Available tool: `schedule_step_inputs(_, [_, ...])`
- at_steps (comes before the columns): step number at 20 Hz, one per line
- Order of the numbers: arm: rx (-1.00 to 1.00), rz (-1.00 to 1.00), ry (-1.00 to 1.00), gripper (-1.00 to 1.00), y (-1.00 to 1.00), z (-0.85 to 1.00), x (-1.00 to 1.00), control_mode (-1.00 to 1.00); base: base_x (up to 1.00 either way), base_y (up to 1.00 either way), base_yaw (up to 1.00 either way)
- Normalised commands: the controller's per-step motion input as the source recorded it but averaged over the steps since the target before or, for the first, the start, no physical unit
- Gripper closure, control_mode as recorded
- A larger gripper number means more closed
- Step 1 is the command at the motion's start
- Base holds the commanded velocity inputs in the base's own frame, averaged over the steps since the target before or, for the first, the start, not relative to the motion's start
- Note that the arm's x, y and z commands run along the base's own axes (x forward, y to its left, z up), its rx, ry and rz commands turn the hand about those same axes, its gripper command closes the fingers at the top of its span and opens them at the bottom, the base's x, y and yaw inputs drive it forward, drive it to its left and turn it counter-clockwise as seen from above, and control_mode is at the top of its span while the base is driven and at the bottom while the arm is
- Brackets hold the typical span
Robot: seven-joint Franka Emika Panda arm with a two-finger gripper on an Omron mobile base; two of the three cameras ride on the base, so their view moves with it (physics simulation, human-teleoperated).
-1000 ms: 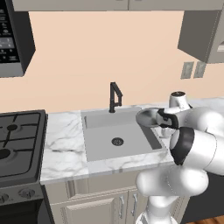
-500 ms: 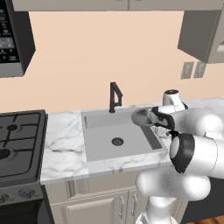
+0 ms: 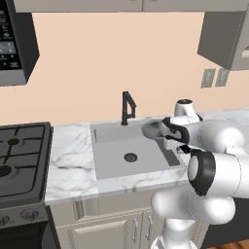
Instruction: Pick the pan and sponge and place them into the sink. Then turn on the water.
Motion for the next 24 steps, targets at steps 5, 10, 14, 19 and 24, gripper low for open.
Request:
schedule_step_inputs(5, [0.08,-0.09,0.01,1.00,0.21,-0.02,0.01,-1.00,0.00,0.00,0.00])
schedule_step_inputs(10, [0.07,-0.07,-0.01,1.00,0.22,-0.03,0.00,-1.00,0.00,0.00,0.00])
schedule_step_inputs(14, [0.02,-0.08,-0.05,1.00,0.36,0.00,0.00,-1.00,0.00,0.00,0.00])
schedule_step_inputs(19, [0.02,-0.07,-0.04,1.00,0.38,-0.01,-0.03,-1.00,0.00,0.00,0.00])
schedule_step_inputs(24, [0.01,-0.10,-0.03,1.00,0.36,-0.04,-0.03,-1.00,0.00,0.00,0.00])
